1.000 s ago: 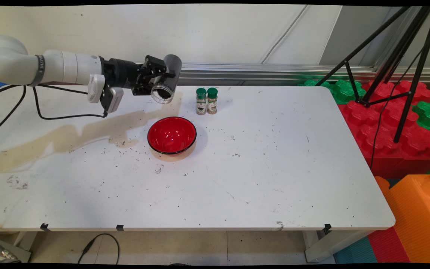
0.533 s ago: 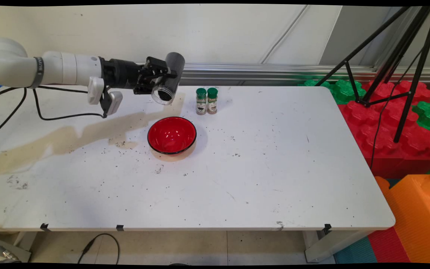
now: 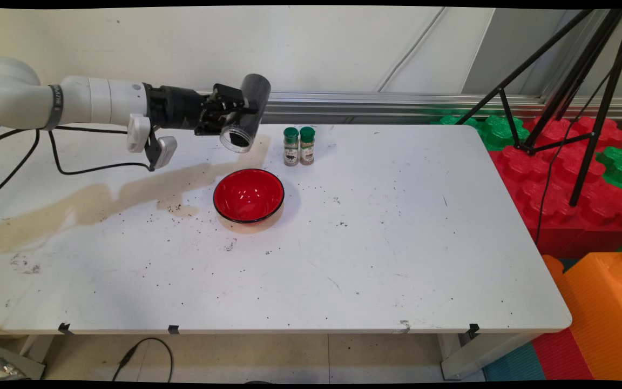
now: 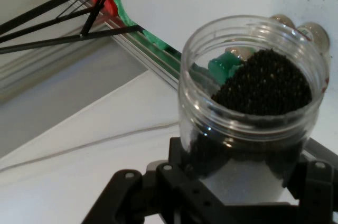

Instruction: Pour the black seasoning powder in the red bowl

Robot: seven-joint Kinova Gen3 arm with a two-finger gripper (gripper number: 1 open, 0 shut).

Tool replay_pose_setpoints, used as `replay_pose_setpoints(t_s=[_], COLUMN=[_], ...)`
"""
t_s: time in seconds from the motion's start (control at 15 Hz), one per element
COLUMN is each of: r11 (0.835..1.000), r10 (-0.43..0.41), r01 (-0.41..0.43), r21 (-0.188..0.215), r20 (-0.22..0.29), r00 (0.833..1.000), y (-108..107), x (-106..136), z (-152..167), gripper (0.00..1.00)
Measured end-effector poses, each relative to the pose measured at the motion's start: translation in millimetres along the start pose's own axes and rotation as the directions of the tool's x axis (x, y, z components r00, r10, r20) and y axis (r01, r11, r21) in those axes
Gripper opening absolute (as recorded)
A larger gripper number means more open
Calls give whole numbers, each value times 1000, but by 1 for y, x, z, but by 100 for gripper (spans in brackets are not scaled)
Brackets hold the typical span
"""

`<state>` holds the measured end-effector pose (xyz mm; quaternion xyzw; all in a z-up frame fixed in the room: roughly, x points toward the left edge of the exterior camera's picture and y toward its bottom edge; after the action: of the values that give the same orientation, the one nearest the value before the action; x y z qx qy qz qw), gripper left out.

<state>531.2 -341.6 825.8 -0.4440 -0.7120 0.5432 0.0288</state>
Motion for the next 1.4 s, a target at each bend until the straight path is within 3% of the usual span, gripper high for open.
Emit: replay_pose_setpoints(t_s=[1.4], r11=[987], r10=[157], r01=[-156], r21=[31], r20=[-16], r00=[988], y=[-1], x=[7], z=[0], gripper=[0])
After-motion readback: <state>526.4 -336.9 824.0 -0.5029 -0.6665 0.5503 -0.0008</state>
